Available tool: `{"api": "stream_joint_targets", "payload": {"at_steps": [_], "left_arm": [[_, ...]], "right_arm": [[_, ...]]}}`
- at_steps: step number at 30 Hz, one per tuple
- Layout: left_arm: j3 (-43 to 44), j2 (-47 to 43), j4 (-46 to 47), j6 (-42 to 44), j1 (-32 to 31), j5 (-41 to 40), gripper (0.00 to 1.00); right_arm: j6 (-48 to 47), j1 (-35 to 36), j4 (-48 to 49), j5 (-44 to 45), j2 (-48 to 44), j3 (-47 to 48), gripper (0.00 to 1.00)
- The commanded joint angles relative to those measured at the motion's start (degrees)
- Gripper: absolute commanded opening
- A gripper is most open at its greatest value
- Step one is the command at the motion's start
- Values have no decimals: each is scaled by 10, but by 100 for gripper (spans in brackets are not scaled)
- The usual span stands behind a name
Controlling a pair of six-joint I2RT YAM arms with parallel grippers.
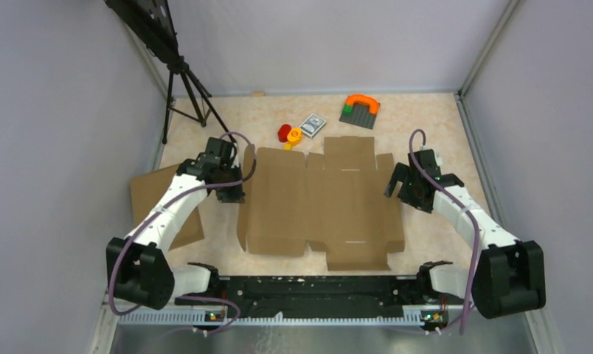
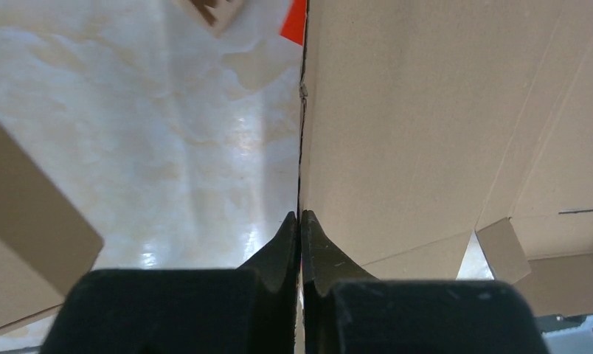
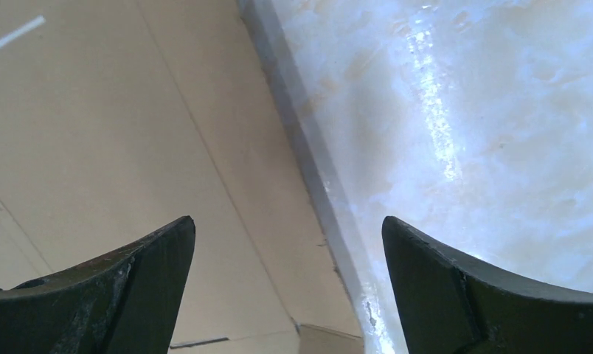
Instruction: Fold the paper box
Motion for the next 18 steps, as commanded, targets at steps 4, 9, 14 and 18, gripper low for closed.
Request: {"api": "stream_joint_targets", "payload": {"at_steps": [4,9,14,18], "left_arm": [[48,-18,-43,52,43,-45,0],[53,-16,-35,52,44,-34,0],[59,-5,-35,58,44,-41,0],[63,2,-35,58,44,-45,0]], "right_arm": [[-30,-7,54,-109,38,5,87],[-65,-7,77,-177,38,-1,72],[-74,-7,63,-162,57,4,74],[-60,-7,68,-156,68,0,77]]}}
